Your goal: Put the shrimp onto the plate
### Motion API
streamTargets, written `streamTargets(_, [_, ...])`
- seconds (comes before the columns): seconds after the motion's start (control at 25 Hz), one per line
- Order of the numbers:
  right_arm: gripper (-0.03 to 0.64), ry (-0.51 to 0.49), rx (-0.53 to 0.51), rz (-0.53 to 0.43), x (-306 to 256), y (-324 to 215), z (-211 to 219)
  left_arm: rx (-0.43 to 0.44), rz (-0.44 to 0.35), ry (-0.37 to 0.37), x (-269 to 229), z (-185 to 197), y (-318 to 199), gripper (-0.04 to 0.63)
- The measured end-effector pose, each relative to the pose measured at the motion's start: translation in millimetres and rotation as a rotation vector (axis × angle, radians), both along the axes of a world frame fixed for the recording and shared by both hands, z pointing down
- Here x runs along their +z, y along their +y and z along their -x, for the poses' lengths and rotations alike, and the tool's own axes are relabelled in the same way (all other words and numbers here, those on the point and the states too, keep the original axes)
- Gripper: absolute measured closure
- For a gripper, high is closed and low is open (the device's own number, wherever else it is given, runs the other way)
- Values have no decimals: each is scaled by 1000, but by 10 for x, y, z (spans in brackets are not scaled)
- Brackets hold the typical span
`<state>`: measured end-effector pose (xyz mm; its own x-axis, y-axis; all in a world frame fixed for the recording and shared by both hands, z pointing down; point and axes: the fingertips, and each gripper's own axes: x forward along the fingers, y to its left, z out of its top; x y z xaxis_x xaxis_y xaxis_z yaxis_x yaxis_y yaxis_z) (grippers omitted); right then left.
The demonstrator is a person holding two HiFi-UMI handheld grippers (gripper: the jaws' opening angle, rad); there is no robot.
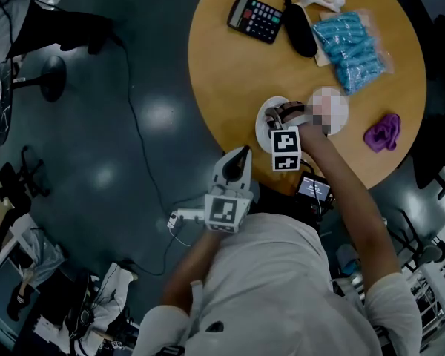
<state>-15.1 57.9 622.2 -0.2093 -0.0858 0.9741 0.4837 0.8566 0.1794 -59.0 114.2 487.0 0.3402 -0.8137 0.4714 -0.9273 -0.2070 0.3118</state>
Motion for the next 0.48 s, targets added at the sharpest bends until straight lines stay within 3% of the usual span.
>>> streamTargets(0.2, [556, -23, 25, -15, -23, -5, 55, 8, 4, 1, 15, 17, 2, 588])
streamTargets(0.36, [566, -81, 84, -1, -100, 18, 72, 26, 3, -5, 10, -19, -25, 588])
streamTargets(0.48, [566, -136, 187, -7, -256, -111, -43, 36, 3, -8, 5, -70, -57, 588])
